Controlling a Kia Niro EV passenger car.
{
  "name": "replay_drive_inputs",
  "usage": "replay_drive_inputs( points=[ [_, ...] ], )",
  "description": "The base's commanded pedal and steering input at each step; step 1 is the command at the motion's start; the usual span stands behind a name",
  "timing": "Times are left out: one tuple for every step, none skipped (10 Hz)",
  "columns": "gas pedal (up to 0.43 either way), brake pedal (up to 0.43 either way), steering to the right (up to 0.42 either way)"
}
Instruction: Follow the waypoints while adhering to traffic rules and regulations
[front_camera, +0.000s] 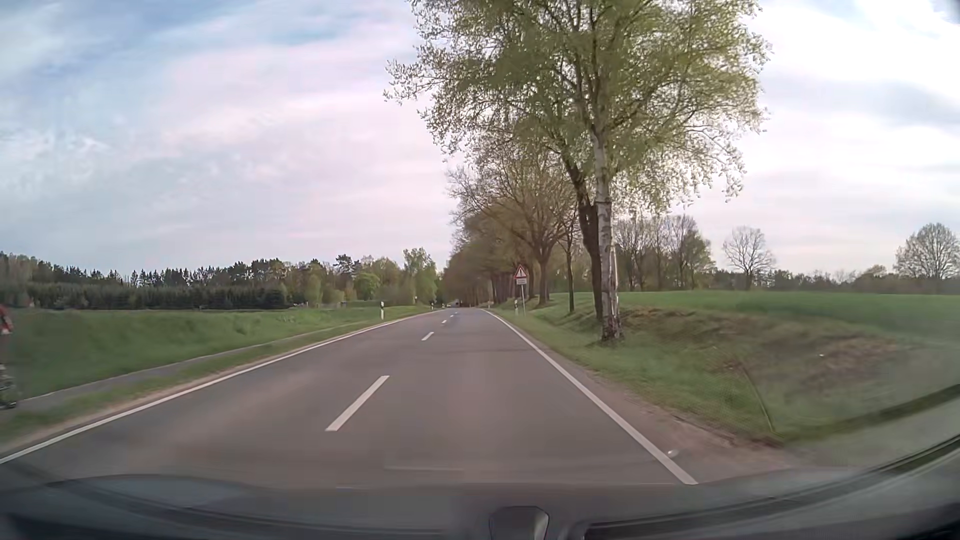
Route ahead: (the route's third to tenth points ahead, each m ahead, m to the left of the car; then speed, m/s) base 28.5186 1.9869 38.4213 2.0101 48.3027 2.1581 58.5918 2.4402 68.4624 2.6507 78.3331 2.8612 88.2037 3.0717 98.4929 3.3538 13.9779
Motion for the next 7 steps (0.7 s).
replay_drive_inputs(
  points=[
    [0.118,0.0,-0.008],
    [0.118,0.0,-0.008],
    [0.13,0.0,-0.008],
    [0.13,0.0,-0.007],
    [0.13,0.0,-0.007],
    [0.13,0.0,-0.007],
    [0.13,0.0,-0.006]
  ],
)
